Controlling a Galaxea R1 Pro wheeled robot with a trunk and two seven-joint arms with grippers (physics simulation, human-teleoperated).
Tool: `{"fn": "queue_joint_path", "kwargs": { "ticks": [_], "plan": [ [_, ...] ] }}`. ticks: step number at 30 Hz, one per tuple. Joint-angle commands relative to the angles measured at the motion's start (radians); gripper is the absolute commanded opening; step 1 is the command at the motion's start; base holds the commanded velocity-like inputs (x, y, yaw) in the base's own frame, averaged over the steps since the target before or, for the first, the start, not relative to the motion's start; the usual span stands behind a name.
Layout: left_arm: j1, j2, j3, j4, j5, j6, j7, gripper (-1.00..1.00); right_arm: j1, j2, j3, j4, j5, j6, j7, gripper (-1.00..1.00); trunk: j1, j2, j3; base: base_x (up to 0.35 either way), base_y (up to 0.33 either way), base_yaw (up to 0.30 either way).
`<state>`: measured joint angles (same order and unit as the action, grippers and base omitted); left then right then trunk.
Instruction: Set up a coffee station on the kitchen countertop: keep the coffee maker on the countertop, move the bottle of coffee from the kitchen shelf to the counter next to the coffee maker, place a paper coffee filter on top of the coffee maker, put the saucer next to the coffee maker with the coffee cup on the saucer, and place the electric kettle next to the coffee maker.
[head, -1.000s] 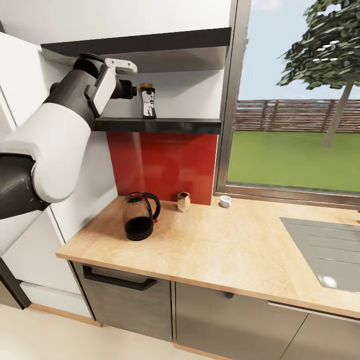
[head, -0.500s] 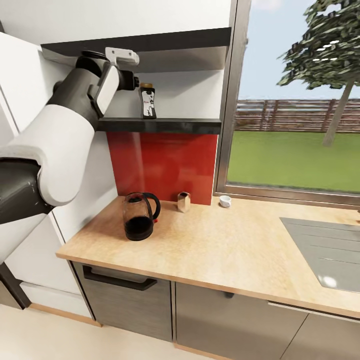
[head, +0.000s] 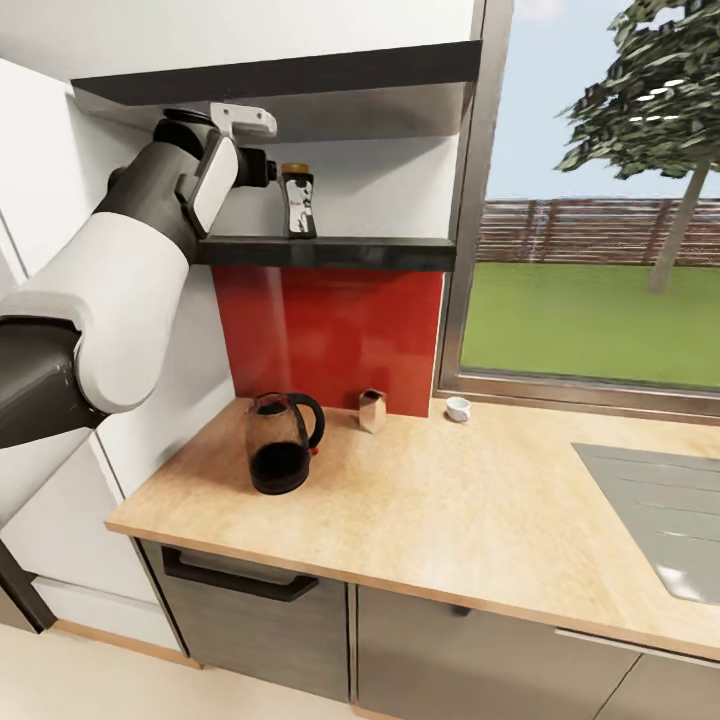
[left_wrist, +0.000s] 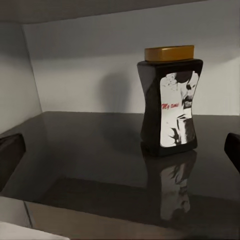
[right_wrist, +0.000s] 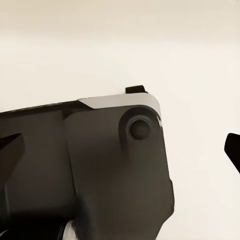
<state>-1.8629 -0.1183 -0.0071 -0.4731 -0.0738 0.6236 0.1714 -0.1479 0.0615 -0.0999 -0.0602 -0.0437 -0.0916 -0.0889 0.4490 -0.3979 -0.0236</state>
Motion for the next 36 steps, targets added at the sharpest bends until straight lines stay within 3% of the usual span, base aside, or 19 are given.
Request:
{"fn": "queue_joint_path", "kwargs": {
  "ticks": [1,17,36],
  "plan": [
    [-0.001,0.0,0.0,-0.001,-0.007,0.005,-0.001,1.0,-0.001,0.0,-0.006,0.001,-0.005,-0.004,0.0,1.0,0.001,-0.002,-0.002,0.23,0.124,-0.05],
    [0.059,0.001,-0.001,-0.016,-0.007,-0.001,-0.001,1.0,-0.001,0.002,-0.005,0.002,-0.005,-0.003,0.0,1.0,0.001,-0.002,-0.002,0.115,0.065,-0.215],
    [0.061,0.008,-0.002,-0.02,-0.015,0.005,-0.005,1.0,-0.001,0.003,-0.004,0.003,-0.004,-0.003,0.0,1.0,0.001,-0.002,-0.002,0.029,0.049,-0.012]
  ]
}}
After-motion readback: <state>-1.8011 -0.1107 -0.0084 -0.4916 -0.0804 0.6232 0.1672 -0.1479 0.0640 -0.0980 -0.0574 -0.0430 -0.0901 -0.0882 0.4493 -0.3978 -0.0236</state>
